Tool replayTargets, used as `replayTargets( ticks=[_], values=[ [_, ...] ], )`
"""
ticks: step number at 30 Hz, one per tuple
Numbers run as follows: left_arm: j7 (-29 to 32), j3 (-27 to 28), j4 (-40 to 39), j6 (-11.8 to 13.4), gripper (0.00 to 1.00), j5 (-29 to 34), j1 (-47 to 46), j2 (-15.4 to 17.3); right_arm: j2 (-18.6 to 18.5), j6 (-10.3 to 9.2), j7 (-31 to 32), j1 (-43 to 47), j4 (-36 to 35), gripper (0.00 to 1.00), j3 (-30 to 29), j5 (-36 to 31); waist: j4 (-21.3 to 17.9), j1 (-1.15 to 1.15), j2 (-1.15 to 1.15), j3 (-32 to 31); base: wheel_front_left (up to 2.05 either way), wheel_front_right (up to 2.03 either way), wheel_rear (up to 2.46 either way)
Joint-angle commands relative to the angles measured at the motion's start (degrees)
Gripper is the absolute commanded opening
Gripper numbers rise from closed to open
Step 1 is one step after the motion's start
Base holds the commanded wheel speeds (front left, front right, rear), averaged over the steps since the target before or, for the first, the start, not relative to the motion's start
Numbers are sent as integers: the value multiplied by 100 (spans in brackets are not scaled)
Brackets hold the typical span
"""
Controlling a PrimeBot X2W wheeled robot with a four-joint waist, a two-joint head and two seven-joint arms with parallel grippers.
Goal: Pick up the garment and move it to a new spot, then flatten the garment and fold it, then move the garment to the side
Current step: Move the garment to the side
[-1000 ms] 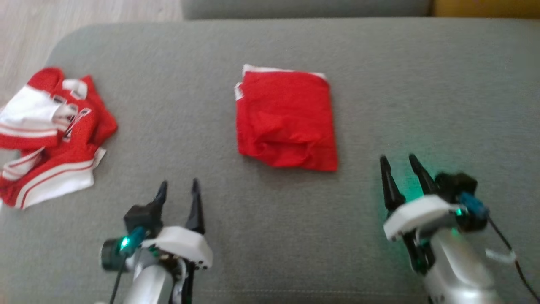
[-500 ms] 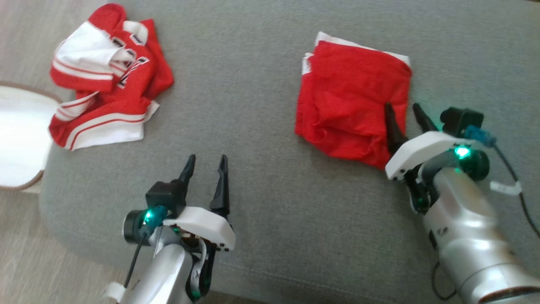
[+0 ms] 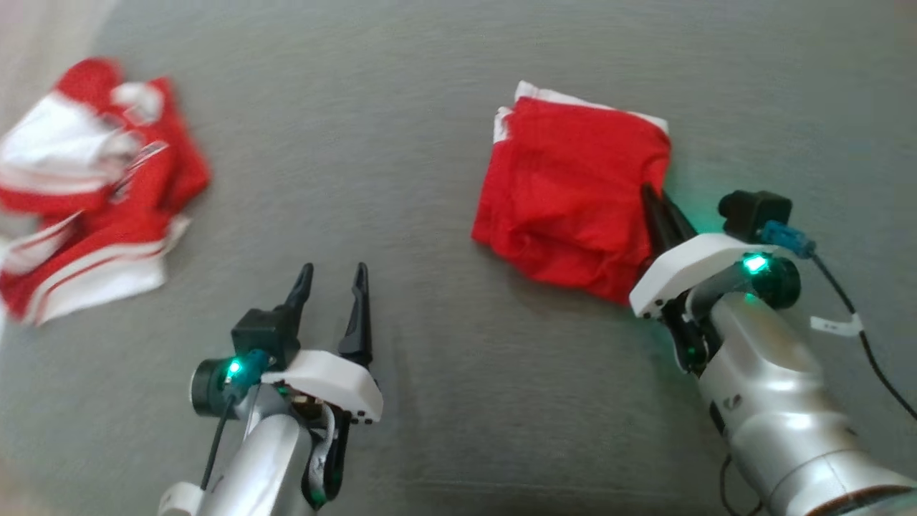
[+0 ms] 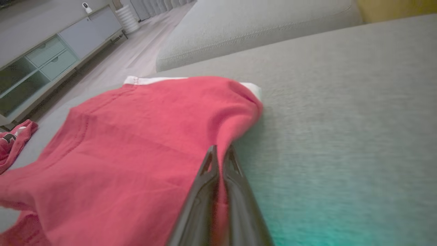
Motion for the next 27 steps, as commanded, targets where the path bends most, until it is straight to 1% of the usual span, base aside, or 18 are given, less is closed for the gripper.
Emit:
replayTargets(
  ticks=[1,6,9,12,15,18,19,21,24,27],
  values=[
    [-33,210,-132,-23,100,65,-76,71,88,37,-87,68,-190,0,195,33,-841,0,0,-173,0,0,0],
    [-33,264,-62,-109,100,162,-210,71,88,37,-100,163,-373,0,518,181,-1924,0,0,-175,0,0,0],
    [-33,277,-25,-146,100,207,-298,71,88,37,-102,198,-481,0,634,280,-2461,0,0,-121,0,0,0],
    [-33,264,12,-198,100,266,-371,71,88,37,-103,241,-590,0,649,331,-2855,0,0,-50,0,0,0],
    [-33,238,40,-233,100,310,-416,71,88,37,-104,302,-705,0,614,343,-3100,0,0,24,0,0,0],
    [-33,216,74,-271,100,356,-444,71,88,37,-104,312,-763,0,586,288,-3214,0,0,110,0,0,0],
    [-33,190,56,-294,100,434,-483,71,69,37,-104,176,-689,0,431,79,-3178,0,0,216,0,0,0],
    [-33,166,54,-326,100,461,-499,71,-4,37,-104,20,-586,0,346,-98,-3076,0,0,287,0,0,0],
    [-33,155,57,-342,100,507,-543,71,-275,37,-104,-339,-382,0,188,-435,-2838,0,0,402,0,0,0],
    [-33,173,48,-357,100,560,-574,71,-658,37,-105,-753,-9,0,-17,-797,-2547,0,0,518,0,0,0]
  ],
)
